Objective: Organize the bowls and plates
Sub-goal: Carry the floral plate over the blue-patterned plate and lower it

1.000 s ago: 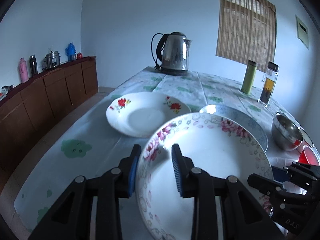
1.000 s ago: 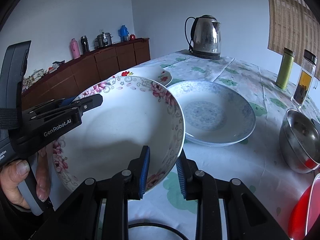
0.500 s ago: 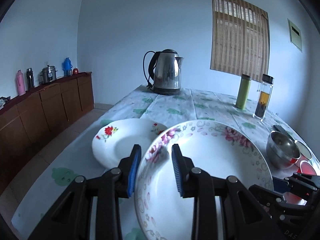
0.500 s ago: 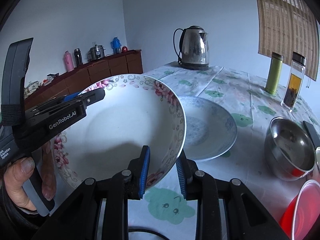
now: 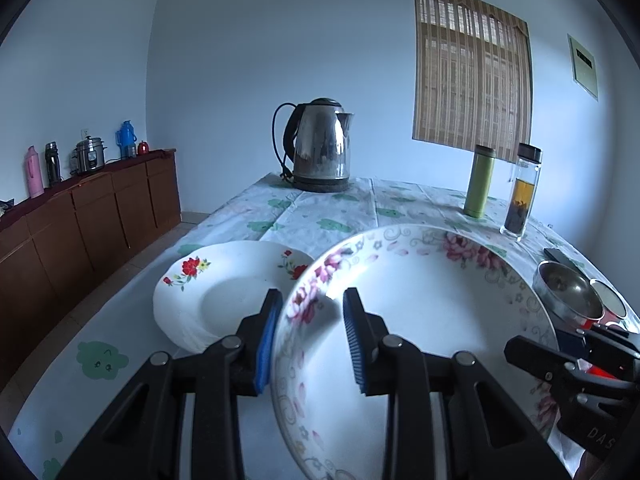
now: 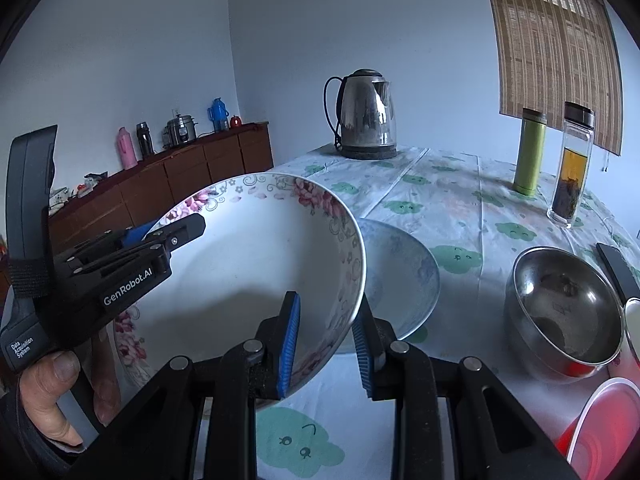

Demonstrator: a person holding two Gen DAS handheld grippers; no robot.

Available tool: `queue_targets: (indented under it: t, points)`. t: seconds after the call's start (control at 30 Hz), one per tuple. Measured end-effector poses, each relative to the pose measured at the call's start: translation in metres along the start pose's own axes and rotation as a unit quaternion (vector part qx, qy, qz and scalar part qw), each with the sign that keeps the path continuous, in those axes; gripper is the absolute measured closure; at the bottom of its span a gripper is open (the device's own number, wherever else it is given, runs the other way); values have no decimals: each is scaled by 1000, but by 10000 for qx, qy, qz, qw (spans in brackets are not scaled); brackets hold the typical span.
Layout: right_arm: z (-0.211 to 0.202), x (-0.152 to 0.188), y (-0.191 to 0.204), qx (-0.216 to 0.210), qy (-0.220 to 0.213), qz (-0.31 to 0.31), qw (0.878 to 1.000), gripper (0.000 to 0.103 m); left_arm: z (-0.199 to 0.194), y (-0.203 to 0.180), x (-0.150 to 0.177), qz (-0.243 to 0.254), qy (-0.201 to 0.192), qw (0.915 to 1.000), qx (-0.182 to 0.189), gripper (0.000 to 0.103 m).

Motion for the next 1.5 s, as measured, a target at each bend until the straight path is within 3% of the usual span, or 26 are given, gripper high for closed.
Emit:
queue_targets:
  t: [0.63,0.83,1.17,1.5]
  points:
    - [5,-11,-15,261,-359,-162,9989,75,5,-18,-12,114,107,9998,-152,74]
    - [1,-16,-23,269,-457,2,9986,75,8,-28,-27,304,-53,9994,-176,74]
    - [-2,-26,-39,613,-676,169,9957,75,23,-47,-40,482,-144,9987,17,74]
    - [6,-24,-45,925,-578,178,9939,75,50,-48,-30,271,-11,9995,169,74]
Point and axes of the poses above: each gripper's, at about its wrist camera, not at the fingertips, and z roughly the way its jaws point, y to its left, x to its underside, the point moved 7 cm from there along z, roughly the way its jaws point, and after that the axes turned 8 degrees about -y, right-handed, at the moved point
